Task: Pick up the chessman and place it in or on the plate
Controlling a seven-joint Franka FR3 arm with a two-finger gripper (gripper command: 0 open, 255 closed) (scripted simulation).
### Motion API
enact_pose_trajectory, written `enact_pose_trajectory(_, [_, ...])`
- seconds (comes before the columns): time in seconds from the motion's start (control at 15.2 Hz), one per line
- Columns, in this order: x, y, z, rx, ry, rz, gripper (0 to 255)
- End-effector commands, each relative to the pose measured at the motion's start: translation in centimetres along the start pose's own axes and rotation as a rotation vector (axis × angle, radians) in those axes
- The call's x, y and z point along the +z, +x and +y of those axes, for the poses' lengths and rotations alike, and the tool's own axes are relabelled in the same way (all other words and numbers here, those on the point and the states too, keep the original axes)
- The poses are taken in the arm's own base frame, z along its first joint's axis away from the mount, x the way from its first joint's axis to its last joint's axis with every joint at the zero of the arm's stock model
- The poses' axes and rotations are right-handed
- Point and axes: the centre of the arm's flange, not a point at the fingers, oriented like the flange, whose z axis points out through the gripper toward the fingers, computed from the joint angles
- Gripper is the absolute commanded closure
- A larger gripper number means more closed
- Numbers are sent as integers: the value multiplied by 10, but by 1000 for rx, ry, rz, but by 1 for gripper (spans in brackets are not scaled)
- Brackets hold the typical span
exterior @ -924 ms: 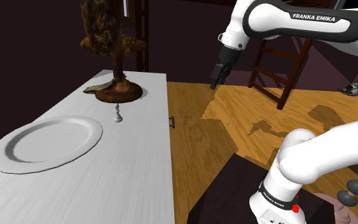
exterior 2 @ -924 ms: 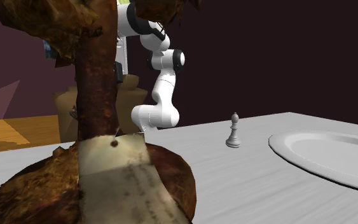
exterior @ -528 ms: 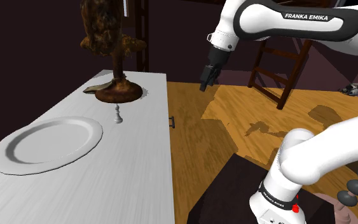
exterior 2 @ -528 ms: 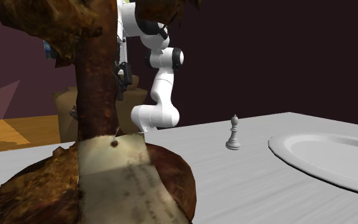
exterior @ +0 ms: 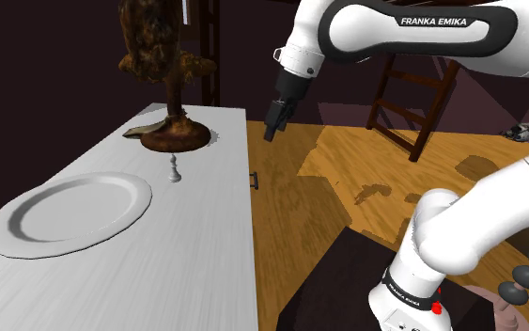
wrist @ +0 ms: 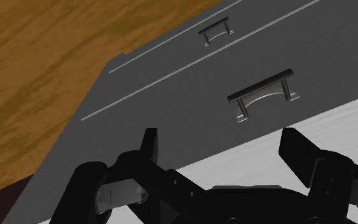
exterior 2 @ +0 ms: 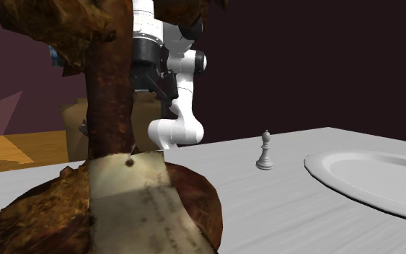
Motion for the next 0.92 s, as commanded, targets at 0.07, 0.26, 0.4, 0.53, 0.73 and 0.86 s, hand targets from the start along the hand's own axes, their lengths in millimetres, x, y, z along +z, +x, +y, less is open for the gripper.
enact_pose_trajectory(0.07, [8,20,-33,-50,16,14,0])
enact_pose_trajectory(0.26, [13,37,-66,-99,31,27,0])
enact_pose_trajectory(0.4, [17,47,-88,-131,41,36,0])
enact_pose_trajectory(0.53, [20,56,-110,-164,51,45,0])
enact_pose_trajectory(0.73, [24,69,-144,-213,66,58,0])
enact_pose_trajectory(0.86, [26,77,-167,-246,76,67,0])
